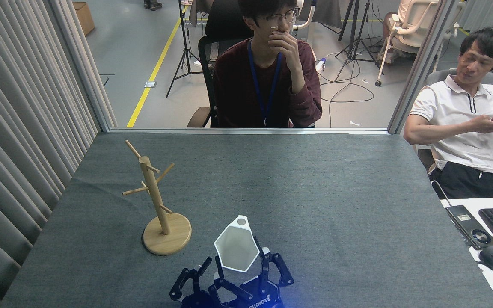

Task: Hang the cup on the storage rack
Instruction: 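Carry the cup toward the left gripper and tilt it sideways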

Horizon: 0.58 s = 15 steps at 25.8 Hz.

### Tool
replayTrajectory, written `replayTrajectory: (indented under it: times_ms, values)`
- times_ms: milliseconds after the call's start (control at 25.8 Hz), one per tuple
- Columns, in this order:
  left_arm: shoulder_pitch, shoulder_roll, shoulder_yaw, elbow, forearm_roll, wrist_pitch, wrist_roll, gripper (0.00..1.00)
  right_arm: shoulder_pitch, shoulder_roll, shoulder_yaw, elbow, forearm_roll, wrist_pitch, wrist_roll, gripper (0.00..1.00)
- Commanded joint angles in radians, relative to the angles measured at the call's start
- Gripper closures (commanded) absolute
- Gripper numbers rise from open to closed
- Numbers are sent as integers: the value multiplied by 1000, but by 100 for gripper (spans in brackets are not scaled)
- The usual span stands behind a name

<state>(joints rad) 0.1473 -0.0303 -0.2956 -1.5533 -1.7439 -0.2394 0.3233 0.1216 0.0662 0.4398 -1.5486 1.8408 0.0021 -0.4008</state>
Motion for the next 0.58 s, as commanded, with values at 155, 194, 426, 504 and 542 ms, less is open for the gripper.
replayTrajectory:
  times_ms: [155, 194, 426, 504, 542]
  values:
    - [1, 0, 1, -1, 1, 0, 6, 0, 36, -6, 19, -4, 3, 3, -12, 33]
    - [1, 0, 1, -1, 1, 2, 6, 0, 36, -6, 27, -4, 3, 6, -12, 33]
    - [1, -3, 1, -4, 3, 3, 10, 0, 44, -9, 74, -2, 3, 29, -12, 33]
    - [0, -3, 1, -5, 3, 6, 11, 0, 46, -9, 80, 1, 3, 29, -12, 33]
    - [1, -3, 1, -5, 3, 6, 10, 0, 49, -11, 85, -1, 3, 29, -12, 33]
